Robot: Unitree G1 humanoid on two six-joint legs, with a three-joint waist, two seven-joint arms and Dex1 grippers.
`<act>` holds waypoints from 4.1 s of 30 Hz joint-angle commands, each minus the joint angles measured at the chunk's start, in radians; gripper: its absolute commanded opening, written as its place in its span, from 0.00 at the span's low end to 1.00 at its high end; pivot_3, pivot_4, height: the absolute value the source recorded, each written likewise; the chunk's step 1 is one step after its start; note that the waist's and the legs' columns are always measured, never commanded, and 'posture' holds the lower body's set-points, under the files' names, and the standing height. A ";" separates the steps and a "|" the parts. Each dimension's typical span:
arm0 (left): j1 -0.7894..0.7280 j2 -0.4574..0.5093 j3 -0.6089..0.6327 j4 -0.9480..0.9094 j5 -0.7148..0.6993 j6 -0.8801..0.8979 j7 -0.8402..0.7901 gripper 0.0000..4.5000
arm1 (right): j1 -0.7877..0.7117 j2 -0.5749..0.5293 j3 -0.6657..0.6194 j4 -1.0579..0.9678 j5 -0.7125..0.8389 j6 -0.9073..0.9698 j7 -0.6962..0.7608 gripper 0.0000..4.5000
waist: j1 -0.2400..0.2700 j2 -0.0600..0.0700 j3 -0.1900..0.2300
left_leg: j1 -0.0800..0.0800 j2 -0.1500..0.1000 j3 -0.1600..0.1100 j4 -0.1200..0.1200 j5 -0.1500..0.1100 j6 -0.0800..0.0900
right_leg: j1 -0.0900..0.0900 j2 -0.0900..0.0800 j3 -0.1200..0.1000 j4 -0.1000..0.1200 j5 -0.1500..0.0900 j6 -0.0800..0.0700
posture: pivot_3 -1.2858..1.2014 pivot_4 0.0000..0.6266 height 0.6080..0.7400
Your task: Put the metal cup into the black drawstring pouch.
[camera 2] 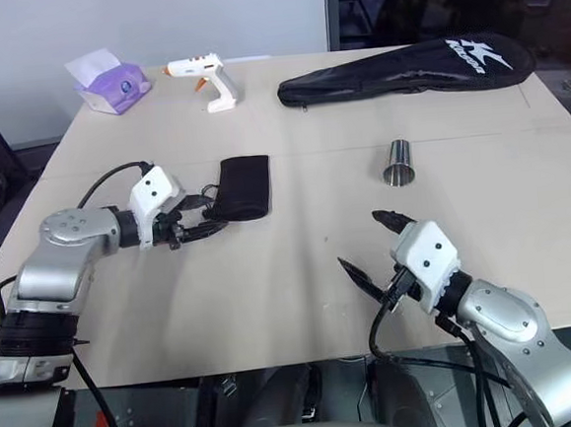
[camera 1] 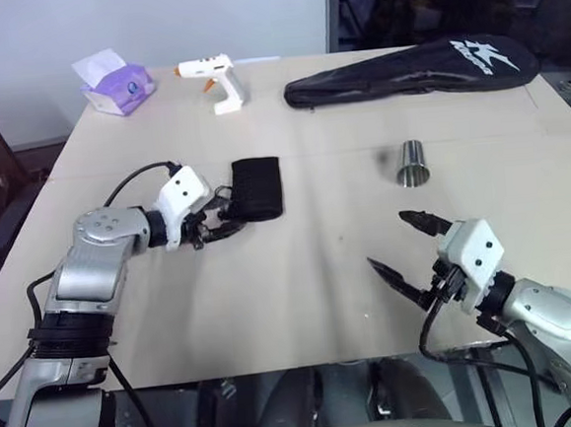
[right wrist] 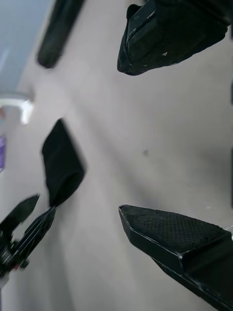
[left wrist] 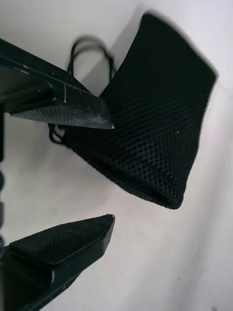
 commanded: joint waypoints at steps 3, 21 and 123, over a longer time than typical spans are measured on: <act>-0.089 -0.024 -0.053 0.090 0.111 -0.161 0.071 0.67 | -0.012 0.009 0.013 -0.008 -0.031 -0.048 0.000 1.00 | 0.004 0.000 0.000 | 0.000 0.000 0.000 0.000 0.000 -0.001 | 0.000 0.000 0.000 0.001 0.000 0.000 | 0.52 0.24 1.00; -0.181 -0.076 -0.136 0.243 0.161 -0.290 -0.028 0.67 | -0.008 0.036 0.036 -0.039 -0.066 -0.006 -0.044 1.00 | -0.014 0.000 0.000 | -0.001 -0.001 0.002 0.000 0.002 -0.003 | -0.001 0.001 0.001 0.003 0.000 0.000 | 0.52 0.24 1.00; -0.413 -0.418 -0.157 -0.065 -0.129 0.836 0.490 0.00 | -0.511 0.415 0.187 0.855 -0.190 -0.270 0.038 0.01 | -0.041 0.000 0.000 | -0.001 -0.002 0.002 -0.002 0.003 -0.006 | -0.005 0.001 0.004 0.005 0.000 0.000 | 0.52 0.24 1.00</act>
